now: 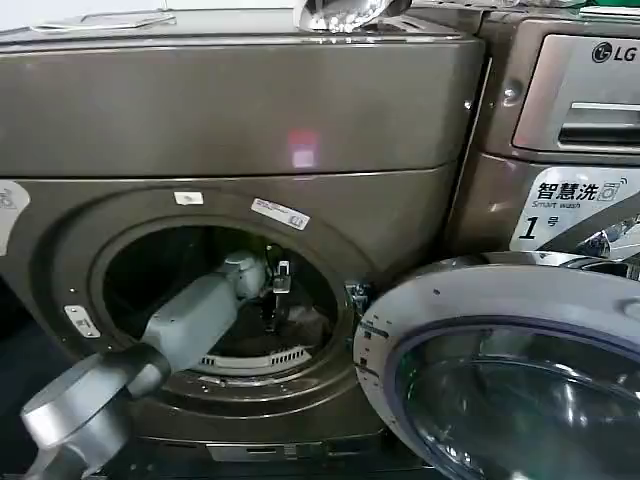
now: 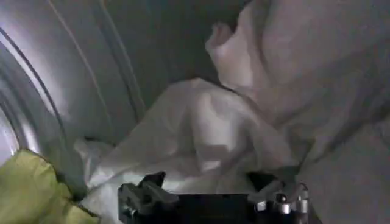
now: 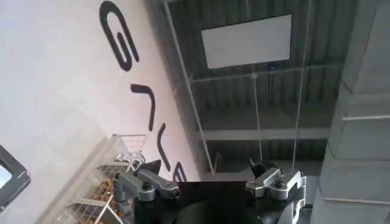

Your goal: Grasp the clothes from the dryer.

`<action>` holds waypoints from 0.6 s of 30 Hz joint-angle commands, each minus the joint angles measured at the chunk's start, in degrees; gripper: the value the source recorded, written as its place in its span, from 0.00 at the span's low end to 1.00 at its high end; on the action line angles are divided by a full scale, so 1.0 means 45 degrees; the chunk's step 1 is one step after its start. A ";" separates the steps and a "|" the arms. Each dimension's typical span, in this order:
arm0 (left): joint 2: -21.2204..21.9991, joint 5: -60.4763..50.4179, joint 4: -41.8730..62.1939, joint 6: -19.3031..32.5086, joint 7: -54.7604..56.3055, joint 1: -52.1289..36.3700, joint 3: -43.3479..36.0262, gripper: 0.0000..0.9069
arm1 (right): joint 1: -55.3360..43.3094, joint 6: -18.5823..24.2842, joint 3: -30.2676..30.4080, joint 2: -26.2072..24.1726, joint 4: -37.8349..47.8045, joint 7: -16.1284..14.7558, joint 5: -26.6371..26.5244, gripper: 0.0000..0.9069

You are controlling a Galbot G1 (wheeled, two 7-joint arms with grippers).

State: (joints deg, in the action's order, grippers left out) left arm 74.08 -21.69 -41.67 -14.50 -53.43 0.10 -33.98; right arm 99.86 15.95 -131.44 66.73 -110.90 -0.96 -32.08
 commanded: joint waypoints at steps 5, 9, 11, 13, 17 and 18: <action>0.0186 0.0562 -0.0230 0.0149 0.0550 -0.0163 0.0098 0.00 | -0.0073 0.0000 0.0101 0.0057 -0.0078 0.0002 0.0003 1.00; 0.0364 0.0650 -0.0100 0.0250 0.0658 -0.0018 0.0118 0.00 | -0.0064 0.0007 0.0114 0.0060 -0.0078 -0.0009 0.0006 1.00; 0.0448 0.0679 -0.0004 0.0298 0.0673 0.0115 0.0204 0.00 | -0.0049 0.0012 0.0111 0.0057 -0.0072 -0.0008 0.0005 1.00; 0.0509 0.0720 0.0058 0.0360 0.0670 0.0241 0.0288 0.00 | -0.0058 0.0009 0.0126 0.0056 -0.0088 -0.0011 0.0006 1.00; 0.0617 0.0935 0.0211 0.0478 0.0676 0.0490 0.0539 0.00 | -0.0075 -0.0007 0.0192 0.0068 -0.0191 -0.0015 -0.0007 1.00; 0.0634 0.1004 0.0235 0.0510 0.0679 0.0539 0.0600 0.00 | -0.0072 -0.0008 0.0200 0.0072 -0.0204 -0.0014 -0.0009 1.00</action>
State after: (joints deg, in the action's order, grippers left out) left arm 76.46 -18.28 -40.97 -12.74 -50.52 1.36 -32.31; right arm 99.54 15.95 -130.59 67.02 -111.70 -1.02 -32.07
